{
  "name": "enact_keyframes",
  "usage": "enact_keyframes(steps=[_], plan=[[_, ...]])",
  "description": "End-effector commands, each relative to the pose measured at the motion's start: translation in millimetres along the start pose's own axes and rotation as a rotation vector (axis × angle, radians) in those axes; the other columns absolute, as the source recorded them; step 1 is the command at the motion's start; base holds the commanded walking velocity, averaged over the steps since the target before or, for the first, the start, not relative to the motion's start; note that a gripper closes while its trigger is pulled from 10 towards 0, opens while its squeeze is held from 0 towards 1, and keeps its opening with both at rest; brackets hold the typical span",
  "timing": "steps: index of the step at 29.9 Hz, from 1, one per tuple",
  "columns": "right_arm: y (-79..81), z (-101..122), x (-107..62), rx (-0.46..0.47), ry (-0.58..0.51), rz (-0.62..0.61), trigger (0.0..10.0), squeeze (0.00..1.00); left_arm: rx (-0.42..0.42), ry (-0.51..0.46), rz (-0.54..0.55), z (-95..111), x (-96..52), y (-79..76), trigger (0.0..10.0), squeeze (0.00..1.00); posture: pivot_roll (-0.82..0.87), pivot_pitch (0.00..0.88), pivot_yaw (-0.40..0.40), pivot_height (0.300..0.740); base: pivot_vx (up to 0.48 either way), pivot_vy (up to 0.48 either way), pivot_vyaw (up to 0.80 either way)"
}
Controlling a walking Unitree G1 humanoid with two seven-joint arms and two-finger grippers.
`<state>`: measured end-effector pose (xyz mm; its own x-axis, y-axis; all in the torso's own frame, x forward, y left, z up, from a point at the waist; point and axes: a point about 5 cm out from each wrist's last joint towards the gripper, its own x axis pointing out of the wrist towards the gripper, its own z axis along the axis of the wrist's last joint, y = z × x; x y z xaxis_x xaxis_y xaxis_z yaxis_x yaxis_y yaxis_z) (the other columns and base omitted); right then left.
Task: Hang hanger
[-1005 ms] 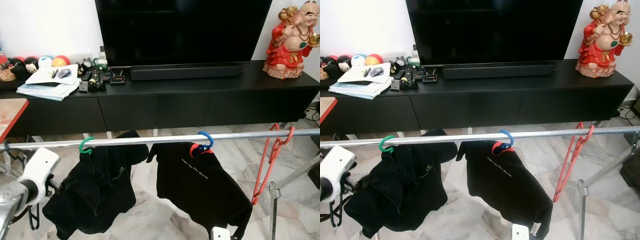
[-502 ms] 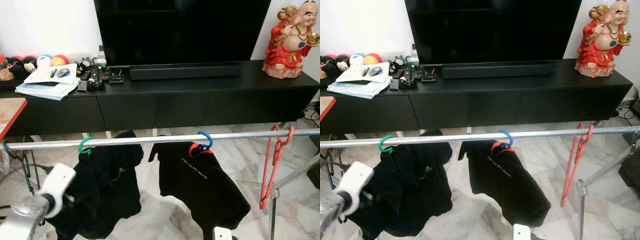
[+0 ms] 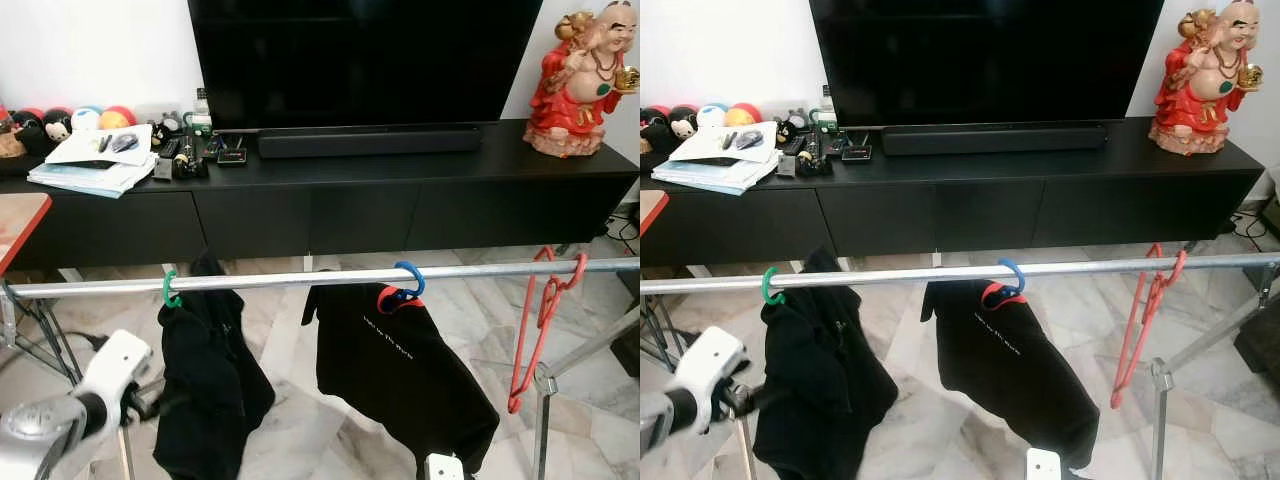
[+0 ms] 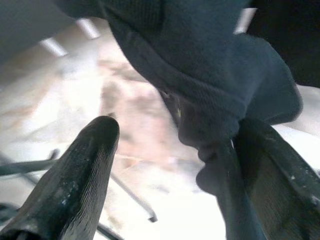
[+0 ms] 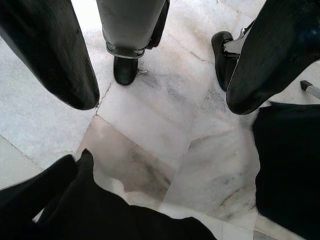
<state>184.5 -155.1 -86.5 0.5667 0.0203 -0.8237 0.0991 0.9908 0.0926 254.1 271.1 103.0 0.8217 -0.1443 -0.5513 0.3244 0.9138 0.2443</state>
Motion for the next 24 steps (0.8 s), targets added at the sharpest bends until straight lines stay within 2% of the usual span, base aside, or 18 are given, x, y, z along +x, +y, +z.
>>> enact_keyframes(steps=[1,5,8,9,13,14,15,16,17,18,19,24], plan=[[0.4,-4.5,-0.5,-0.007,0.021,0.003,10.0,0.0,-0.014,0.019,-0.018,-1.9,5.8,-10.2,10.0,0.0,0.2,0.067,0.004,0.74,0.0,0.0,0.0],[0.3,-3.7,-0.3,-0.002,0.018,0.0,10.0,0.0,-0.029,0.045,-0.086,-3.0,19.3,-32.4,10.0,0.0,0.19,0.065,0.006,0.74,0.0,0.0,0.0],[0.2,-3.5,-0.3,0.002,0.016,-0.002,10.0,0.0,-0.018,0.066,-0.067,-4.6,25.4,-36.4,10.0,0.0,0.19,0.064,0.008,0.74,0.0,0.0,0.0],[0.3,-3.4,-0.3,0.002,0.017,-0.002,10.0,0.0,-0.03,0.048,-0.048,-2.7,32.5,-39.4,10.0,0.0,0.19,0.063,0.007,0.74,0.0,0.0,0.0],[0.4,-3.4,-0.3,0.001,0.017,-0.001,10.0,0.0,-0.053,0.046,0.011,-0.8,40.3,-40.6,10.0,0.0,0.19,0.063,0.007,0.74,0.0,0.0,0.0],[0.5,-3.5,-0.3,0.003,0.017,-0.002,10.0,0.0,-0.066,0.074,0.046,-3.8,42.0,-38.8,8.4,0.0,0.18,0.063,0.01,0.74,0.0,0.0,0.0],[0.5,-3.5,-0.3,0.003,0.017,-0.002,10.0,0.0,-0.069,0.088,0.059,-5.4,42.4,-38.0,8.4,0.0,0.18,0.063,0.01,0.74,0.0,0.0,0.0],[0.5,-3.6,-0.3,0.003,0.017,-0.003,10.0,0.0,-0.071,0.103,0.073,-7.2,42.9,-37.1,6.5,0.0,0.18,0.063,0.01,0.74,0.0,0.0,0.0],[0.6,-3.7,-0.3,0.004,0.017,-0.003,10.0,0.0,-0.081,0.135,0.104,-12.1,43.8,-35.5,1.9,0.0,0.18,0.063,0.01,0.74,0.0,0.0,0.0],[0.6,-3.7,-0.3,0.004,0.017,-0.003,10.0,0.0,-0.081,0.135,0.104,-12.1,43.8,-35.5,1.9,0.0,0.18,0.063,0.01,0.74,0.0,0.0,0.0],[1.0,-4.0,-0.3,0.004,0.018,-0.002,10.0,0.0,-0.089,0.164,0.14,-16.9,44.8,-33.3,0.0,0.0,0.19,0.066,0.011,0.74,0.0,0.0,0.0],[1.8,-4.3,-0.3,0.005,0.018,0.0,10.0,0.0,-0.099,0.177,0.177,-21.0,46.8,-30.7,0.0,0.0,0.19,0.069,0.013,0.74,0.0,0.0,0.0]])
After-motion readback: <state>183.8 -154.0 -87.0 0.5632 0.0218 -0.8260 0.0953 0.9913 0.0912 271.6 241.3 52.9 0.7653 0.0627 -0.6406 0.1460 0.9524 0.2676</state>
